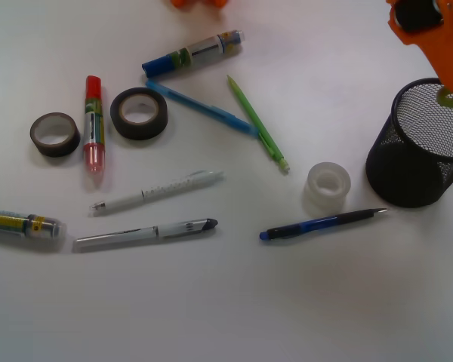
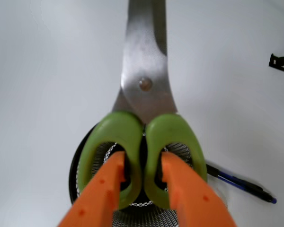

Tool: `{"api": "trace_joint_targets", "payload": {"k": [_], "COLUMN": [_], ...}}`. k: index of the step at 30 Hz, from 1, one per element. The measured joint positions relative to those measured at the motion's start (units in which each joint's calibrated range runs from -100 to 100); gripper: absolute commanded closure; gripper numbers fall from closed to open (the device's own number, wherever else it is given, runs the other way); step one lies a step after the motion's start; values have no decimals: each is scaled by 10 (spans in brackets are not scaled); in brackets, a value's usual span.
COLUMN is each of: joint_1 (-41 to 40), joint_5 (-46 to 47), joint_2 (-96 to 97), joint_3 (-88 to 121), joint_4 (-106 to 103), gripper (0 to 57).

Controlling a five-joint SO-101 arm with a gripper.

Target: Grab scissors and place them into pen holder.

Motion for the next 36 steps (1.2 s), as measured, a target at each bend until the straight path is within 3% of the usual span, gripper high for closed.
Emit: {"api": "trace_joint_targets", "payload": {"k": [5,10,12,24,36], "joint_1": [7,12,7,-21,69], "joint_5": [-36,-49,-55,-53,152], "joint_2": [3,3,3,3,-36], "joint_3": [0,0,0,0,-91], "joint_4": [54,82,82,86,302], "gripper": [563,398,369,395,395]}}
